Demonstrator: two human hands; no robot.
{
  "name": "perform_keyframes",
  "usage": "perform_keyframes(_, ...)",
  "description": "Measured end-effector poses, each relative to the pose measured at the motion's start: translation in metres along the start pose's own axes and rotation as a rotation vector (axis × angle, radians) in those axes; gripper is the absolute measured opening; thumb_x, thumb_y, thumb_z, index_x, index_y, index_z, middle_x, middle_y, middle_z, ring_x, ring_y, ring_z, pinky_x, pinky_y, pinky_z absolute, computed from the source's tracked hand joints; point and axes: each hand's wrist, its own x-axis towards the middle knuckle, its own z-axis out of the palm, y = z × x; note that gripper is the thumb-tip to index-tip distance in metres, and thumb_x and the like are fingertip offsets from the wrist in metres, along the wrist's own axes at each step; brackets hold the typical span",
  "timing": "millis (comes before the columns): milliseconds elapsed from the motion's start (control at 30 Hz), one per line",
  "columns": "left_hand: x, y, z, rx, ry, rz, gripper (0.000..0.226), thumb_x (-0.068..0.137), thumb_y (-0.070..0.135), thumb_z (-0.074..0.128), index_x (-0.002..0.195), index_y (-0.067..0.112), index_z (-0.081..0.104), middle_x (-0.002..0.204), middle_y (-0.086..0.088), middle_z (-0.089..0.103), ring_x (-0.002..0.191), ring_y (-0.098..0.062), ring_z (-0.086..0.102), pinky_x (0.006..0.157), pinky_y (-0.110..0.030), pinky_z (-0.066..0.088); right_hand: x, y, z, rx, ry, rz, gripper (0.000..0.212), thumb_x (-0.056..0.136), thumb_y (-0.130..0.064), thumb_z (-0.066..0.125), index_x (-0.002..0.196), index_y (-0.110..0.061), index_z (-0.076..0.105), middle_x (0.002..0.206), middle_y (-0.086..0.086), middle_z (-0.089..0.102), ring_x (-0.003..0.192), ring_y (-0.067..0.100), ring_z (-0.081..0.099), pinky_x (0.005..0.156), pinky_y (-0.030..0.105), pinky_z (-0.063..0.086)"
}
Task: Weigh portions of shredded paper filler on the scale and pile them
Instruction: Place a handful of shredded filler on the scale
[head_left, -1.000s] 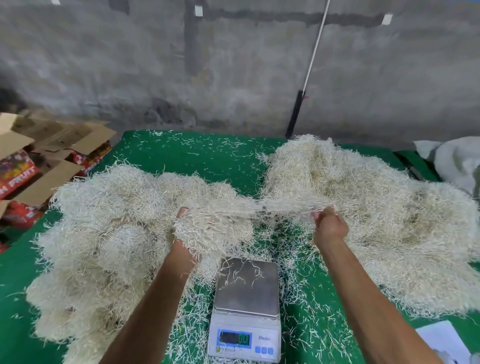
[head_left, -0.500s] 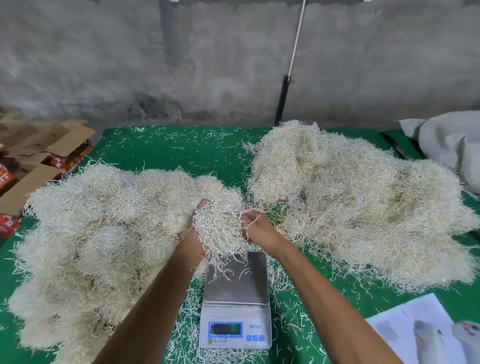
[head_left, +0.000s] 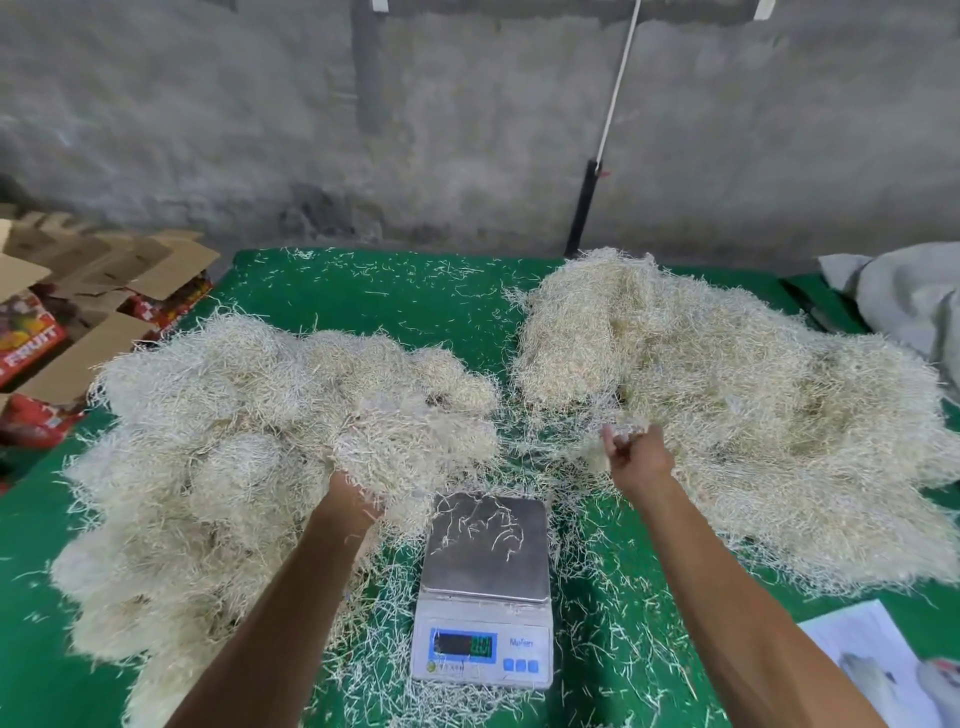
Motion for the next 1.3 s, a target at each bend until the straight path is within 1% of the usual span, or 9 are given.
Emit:
perform_keyframes(133, 0.013, -0.006, -0.007, -0.003, -0.030, -0.040, 0.016, 0.110, 0.015, 0.034, 0.105, 0.019, 0.048, 0.027, 0.004, 0.043, 0.024, -0.003, 0.046, 0.033, -0.013, 0.037, -0.003, 0.002, 0.002, -0.418, -0.098, -0.047, 0.044, 0.112, -0.019, 0.041, 0.153, -0.003, 0.037, 0.132, 0.018, 0.051, 0.110, 0.039, 0.068, 0.097, 0.055, 0.057)
perform_keyframes(300, 0.008, -0.021, 0.015, -0.110, -0.192, -0.040, 0.051, 0.107, 0.013, 0.044, 0.150, -0.008, 0.027, 0.075, 0.000, 0.040, 0.061, -0.010, 0.039, 0.037, -0.010, 0.037, -0.021, 0.022, 0.009, -1.270, -0.039, -0.433, 0.033, 0.106, -0.016, 0.054, 0.079, 0.002, 0.063, 0.079, 0.023, 0.069, 0.055, 0.018, 0.051, 0.074, 0.054, 0.064)
perform_keyframes(400, -0.004, -0.023, 0.026, -0.020, -0.191, -0.064, 0.055, 0.111, 0.031, 0.027, 0.153, -0.005, 0.026, 0.089, 0.004, 0.049, 0.073, -0.015, 0.049, 0.045, -0.012, 0.047, -0.061, 0.041, 0.028, -1.131, -0.375, -0.420, 0.045, 0.105, -0.049, 0.053, 0.112, -0.009, 0.071, 0.114, 0.019, 0.073, 0.070, 0.014, 0.071, 0.068, 0.034, 0.062)
perform_keyframes(533, -0.025, -0.027, 0.051, 0.114, -0.368, -0.050, 0.058, 0.108, 0.044, 0.032, 0.154, 0.008, 0.033, 0.157, -0.022, 0.035, 0.141, -0.039, 0.039, 0.115, -0.048, 0.032, -0.104, 0.071, 0.045, -0.992, -0.760, -0.090, 0.048, 0.083, -0.096, 0.033, 0.126, -0.076, 0.039, 0.137, -0.041, 0.041, 0.131, 0.001, 0.046, 0.114, 0.046, 0.037)
perform_keyframes(633, -0.031, -0.032, 0.064, 0.118, -0.475, -0.019, 0.078, 0.093, 0.072, 0.044, 0.157, 0.034, 0.023, 0.166, -0.008, 0.014, 0.152, -0.030, 0.019, 0.122, -0.053, 0.015, -0.106, 0.095, 0.042, -1.161, -0.729, -0.066, 0.100, 0.077, -0.093, 0.053, 0.160, -0.047, 0.022, 0.166, -0.008, 0.019, 0.148, 0.016, 0.034, 0.123, 0.047, 0.026)
perform_keyframes(700, -0.021, -0.036, 0.056, 0.033, -0.419, -0.091, 0.082, 0.092, 0.071, 0.047, 0.158, 0.028, 0.024, 0.166, -0.008, 0.019, 0.151, -0.030, 0.021, 0.123, -0.054, 0.016, -0.097, 0.105, 0.038, -1.245, -0.619, -0.113, 0.112, 0.082, -0.072, 0.071, 0.163, -0.014, 0.020, 0.160, 0.019, 0.039, 0.135, 0.028, 0.056, 0.111, 0.040, 0.046)
perform_keyframes(867, 0.002, -0.059, 0.029, 0.214, -0.256, 0.064, 0.050, 0.089, 0.047, 0.070, 0.126, 0.016, 0.056, 0.127, 0.000, 0.054, 0.095, -0.018, 0.060, 0.094, -0.038, 0.051, -0.086, 0.099, 0.029, -1.245, -0.458, -0.497, 0.095, 0.088, -0.036, 0.080, 0.161, -0.021, 0.021, 0.152, 0.013, 0.048, 0.127, 0.020, 0.054, 0.113, 0.036, 0.040)
perform_keyframes(1067, 0.023, -0.090, -0.001, 0.457, -0.171, 0.107, 0.020, 0.088, 0.028, 0.075, 0.092, 0.013, 0.062, 0.084, 0.000, 0.059, 0.095, -0.020, 0.052, 0.075, -0.028, 0.040, -0.070, 0.114, -0.013, -1.410, -0.445, -0.396, 0.073, 0.099, -0.047, 0.063, 0.154, -0.009, 0.035, 0.152, 0.017, 0.048, 0.131, 0.033, 0.056, 0.108, 0.045, 0.047)
perform_keyframes(1300, 0.021, -0.099, -0.016, 0.446, -0.174, 0.225, 0.033, 0.088, 0.033, 0.076, 0.110, 0.012, 0.064, 0.089, 0.006, 0.060, 0.089, -0.018, 0.060, 0.065, -0.021, 0.040, -0.070, 0.113, -0.038, -1.028, -0.219, -0.459, 0.079, 0.097, -0.077, 0.035, 0.151, -0.020, 0.044, 0.150, 0.004, 0.055, 0.131, 0.023, 0.056, 0.113, 0.054, 0.043)
